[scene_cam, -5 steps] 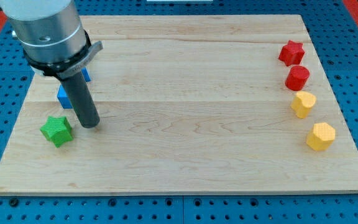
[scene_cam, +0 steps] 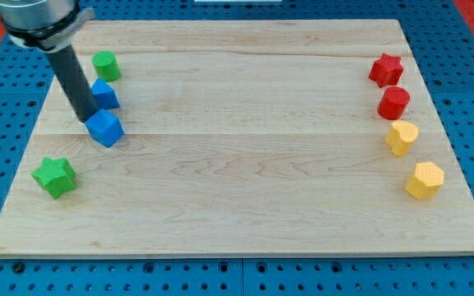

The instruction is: Move the blue cube to the center of the board

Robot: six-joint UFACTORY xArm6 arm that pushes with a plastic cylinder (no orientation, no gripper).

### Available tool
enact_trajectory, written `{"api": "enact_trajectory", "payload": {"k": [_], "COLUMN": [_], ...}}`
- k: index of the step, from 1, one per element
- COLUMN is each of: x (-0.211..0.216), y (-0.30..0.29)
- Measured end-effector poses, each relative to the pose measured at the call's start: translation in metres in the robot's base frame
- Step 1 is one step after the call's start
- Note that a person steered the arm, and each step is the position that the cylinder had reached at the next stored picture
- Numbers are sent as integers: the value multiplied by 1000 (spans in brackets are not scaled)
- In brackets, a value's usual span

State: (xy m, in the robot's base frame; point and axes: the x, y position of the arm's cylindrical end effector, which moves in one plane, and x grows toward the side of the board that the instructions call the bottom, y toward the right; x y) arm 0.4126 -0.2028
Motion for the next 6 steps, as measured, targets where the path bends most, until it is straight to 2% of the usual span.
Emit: {"api": "enact_trajectory", "payload": {"k": [2,5,6], "x": [29,34,25], "y": [-17,88,105]}}
